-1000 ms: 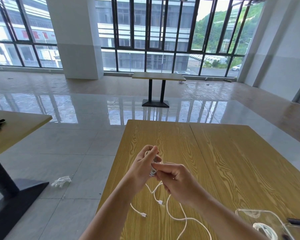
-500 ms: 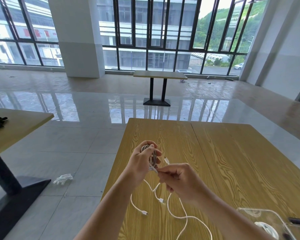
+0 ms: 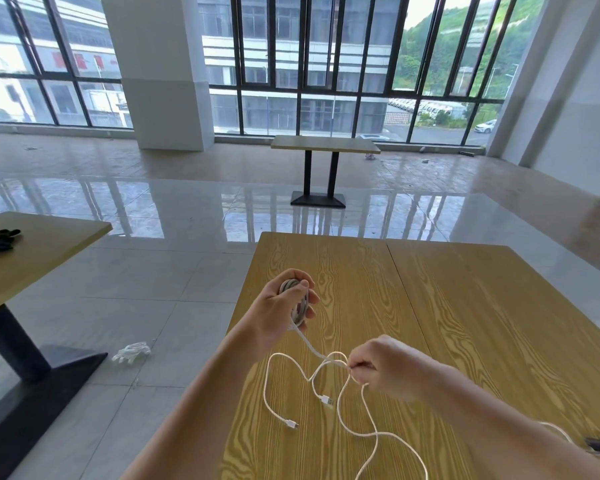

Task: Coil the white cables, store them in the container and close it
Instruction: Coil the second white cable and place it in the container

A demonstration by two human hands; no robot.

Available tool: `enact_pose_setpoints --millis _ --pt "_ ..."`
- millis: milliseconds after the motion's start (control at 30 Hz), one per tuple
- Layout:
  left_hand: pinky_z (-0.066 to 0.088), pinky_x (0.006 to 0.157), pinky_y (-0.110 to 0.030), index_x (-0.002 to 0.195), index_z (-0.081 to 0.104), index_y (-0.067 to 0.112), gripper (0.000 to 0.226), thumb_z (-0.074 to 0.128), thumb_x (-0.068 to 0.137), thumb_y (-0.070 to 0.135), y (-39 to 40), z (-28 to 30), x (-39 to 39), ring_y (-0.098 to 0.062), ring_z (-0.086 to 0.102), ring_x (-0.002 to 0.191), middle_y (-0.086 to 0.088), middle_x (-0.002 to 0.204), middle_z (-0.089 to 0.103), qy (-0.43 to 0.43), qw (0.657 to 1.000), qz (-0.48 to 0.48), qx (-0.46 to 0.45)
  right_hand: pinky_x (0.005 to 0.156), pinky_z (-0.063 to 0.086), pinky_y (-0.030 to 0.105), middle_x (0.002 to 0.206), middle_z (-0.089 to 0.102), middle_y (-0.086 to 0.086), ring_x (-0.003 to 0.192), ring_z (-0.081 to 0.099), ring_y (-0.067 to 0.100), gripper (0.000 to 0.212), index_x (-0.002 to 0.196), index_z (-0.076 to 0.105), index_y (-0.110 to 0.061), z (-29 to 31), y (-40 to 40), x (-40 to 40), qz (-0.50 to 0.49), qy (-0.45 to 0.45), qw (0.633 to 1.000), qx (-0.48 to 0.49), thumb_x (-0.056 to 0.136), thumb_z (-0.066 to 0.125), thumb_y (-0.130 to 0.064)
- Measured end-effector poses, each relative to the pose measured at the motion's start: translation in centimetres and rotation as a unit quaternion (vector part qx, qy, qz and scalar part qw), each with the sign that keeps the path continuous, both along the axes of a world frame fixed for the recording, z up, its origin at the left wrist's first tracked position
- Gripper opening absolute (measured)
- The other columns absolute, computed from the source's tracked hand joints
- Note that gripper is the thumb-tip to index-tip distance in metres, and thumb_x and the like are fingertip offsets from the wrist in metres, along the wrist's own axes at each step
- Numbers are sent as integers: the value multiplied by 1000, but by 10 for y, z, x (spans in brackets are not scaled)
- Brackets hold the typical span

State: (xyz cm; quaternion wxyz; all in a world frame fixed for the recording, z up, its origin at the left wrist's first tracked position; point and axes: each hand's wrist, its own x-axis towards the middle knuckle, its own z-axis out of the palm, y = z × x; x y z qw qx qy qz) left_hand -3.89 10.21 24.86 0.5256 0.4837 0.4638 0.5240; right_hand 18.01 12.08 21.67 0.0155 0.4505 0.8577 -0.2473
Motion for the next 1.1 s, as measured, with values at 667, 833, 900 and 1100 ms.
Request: enact_pose_setpoints --millis 667,833,900,1100 --pt "57 77 -41 96 57 10 15 45 102 8 0 -15 18 -24 69 88 -8 98 69 6 999 28 -31 46 50 29 65 66 7 52 60 17 16 88 72 -7 39 -13 -26 -250 497 818 -146 98 59 -8" --pt "57 76 -45 113 56 13 20 40 106 22 -4 -17 23 -24 68 79 -10 93 67 -35 999 25 -12 51 53 27 72 72 2 56 61 16 25 107 73 -22 39 -24 -35 -180 495 838 -142 100 55 -6" --pt "55 63 -37 117 55 11 29 36 106 30 -5 -17 24 -20 65 67 -10 83 64 -52 998 18 -7 54 53 28 76 72 2 57 59 16 32 118 71 -29 35 -25 -37 -148 473 859 -128 102 53 -8" --pt "46 60 -31 99 56 11 38 36 102 43 -5 -20 27 -19 54 67 -10 87 58 -97 995 11 -25 56 43 11 71 63 -25 58 57 -1 34 132 63 -24 24 -32 -44 -26 335 939 78 103 50 -12"
